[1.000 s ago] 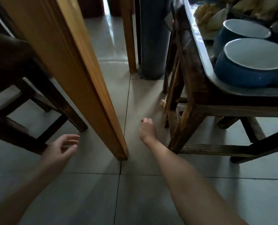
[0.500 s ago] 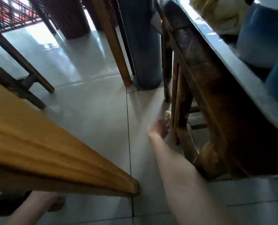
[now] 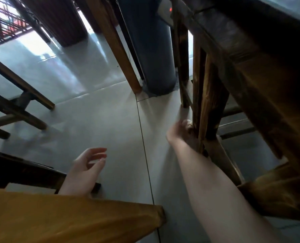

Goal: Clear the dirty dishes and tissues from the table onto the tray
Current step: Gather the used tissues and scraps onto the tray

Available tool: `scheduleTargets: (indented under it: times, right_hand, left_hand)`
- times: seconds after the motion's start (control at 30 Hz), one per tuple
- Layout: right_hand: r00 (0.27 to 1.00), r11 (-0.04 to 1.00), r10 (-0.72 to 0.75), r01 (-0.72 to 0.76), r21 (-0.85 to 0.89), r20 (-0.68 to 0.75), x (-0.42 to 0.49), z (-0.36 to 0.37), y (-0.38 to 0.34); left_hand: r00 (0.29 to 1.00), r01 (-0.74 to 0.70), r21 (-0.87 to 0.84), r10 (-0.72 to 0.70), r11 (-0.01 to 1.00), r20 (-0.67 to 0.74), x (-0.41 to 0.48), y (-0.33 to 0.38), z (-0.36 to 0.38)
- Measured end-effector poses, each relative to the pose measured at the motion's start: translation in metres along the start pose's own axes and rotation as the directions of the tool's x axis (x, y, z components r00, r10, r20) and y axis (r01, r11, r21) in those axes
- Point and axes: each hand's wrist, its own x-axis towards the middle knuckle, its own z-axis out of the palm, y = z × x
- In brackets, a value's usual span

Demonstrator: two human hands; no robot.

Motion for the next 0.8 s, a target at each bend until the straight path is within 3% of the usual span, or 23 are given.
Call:
scheduleTargets:
  times: [0.1,0.23,0.37,0.5,0.8]
  right_hand:
    - [0.996,0.999,0.012,-0.009,0.04,-0.084,-0.018,0.008,-0.001]
    - [0.996,0.987,0.004,0.011,0.162,-0.092,-0.068,0.008,-0.001]
    - [0.979,0.923,-0.204,0.189,0.334,0.009,-0.134,-0.006,-0.002]
    - [0.935,0.871,-0.354,0.331,0.362,-0.005,-0.183,-0.035,0.008]
    - [0.927,0.886,-0.366,0.317,0.339,0.088,-0.261,-0.121,0.046]
  left_hand:
    - [1.0,0.013,0.032,-0.012,0.999,-0.017,-0.003,-0.007,-0.001]
    - [0.994,0.023,0.031,-0.02,0.999,-0.109,-0.018,-0.017,-0.002]
    - [0.976,0.056,0.053,-0.044,0.997,-0.211,-0.041,-0.031,-0.018]
    - [0.965,0.108,0.011,-0.103,0.994,-0.241,-0.081,-0.038,-0.038]
    - [0.983,0.134,-0.144,-0.15,0.981,-0.11,-0.196,-0.004,-0.063]
